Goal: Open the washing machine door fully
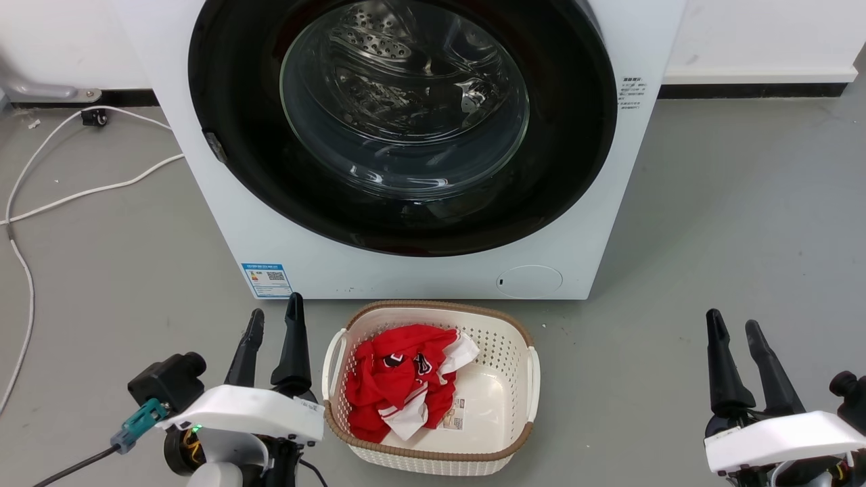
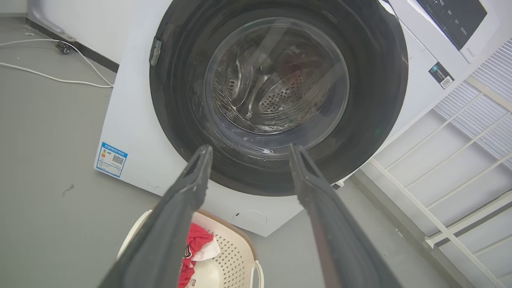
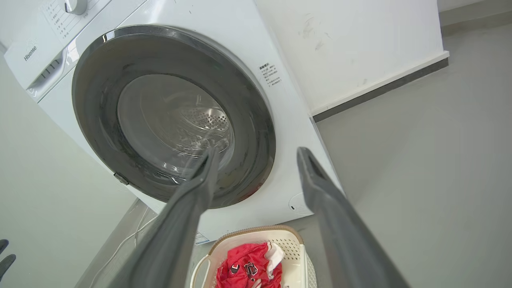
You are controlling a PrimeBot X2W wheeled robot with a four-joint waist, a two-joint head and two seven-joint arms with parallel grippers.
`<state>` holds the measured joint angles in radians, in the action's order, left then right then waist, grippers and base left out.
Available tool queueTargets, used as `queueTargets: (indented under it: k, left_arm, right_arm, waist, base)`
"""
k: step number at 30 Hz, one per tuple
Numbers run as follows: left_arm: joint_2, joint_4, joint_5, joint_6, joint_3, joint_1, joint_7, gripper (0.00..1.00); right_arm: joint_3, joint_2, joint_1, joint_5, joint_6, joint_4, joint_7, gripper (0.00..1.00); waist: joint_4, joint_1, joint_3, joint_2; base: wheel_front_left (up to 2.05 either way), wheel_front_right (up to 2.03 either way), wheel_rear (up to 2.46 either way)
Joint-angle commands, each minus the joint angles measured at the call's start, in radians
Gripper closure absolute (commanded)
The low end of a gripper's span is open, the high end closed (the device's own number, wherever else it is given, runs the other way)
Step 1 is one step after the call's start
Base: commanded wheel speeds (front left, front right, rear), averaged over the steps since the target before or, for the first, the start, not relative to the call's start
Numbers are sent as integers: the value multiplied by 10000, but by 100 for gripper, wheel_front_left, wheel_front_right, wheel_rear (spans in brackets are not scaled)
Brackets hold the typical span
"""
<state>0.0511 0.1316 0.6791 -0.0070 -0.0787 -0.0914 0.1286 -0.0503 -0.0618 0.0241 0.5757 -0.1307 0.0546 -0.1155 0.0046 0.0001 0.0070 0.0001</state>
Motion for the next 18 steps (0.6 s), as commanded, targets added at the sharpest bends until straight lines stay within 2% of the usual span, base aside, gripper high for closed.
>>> queueTargets:
  k: [1, 18]
  left_arm:
    - [15, -106, -451, 77, -52, -212, 125, 0]
    - [7, -260, -2708, 276, -154, -168, 550, 0]
  right_arm:
    - [11, -3, -1, -425, 0, -201, -72, 0]
    - [-96, 82, 258, -2576, 0, -653, -215, 0]
  waist:
    - [5, -1, 1, -1]
    - [51, -1, 7, -1]
  base:
    - [0, 0, 0]
    - [0, 0, 0]
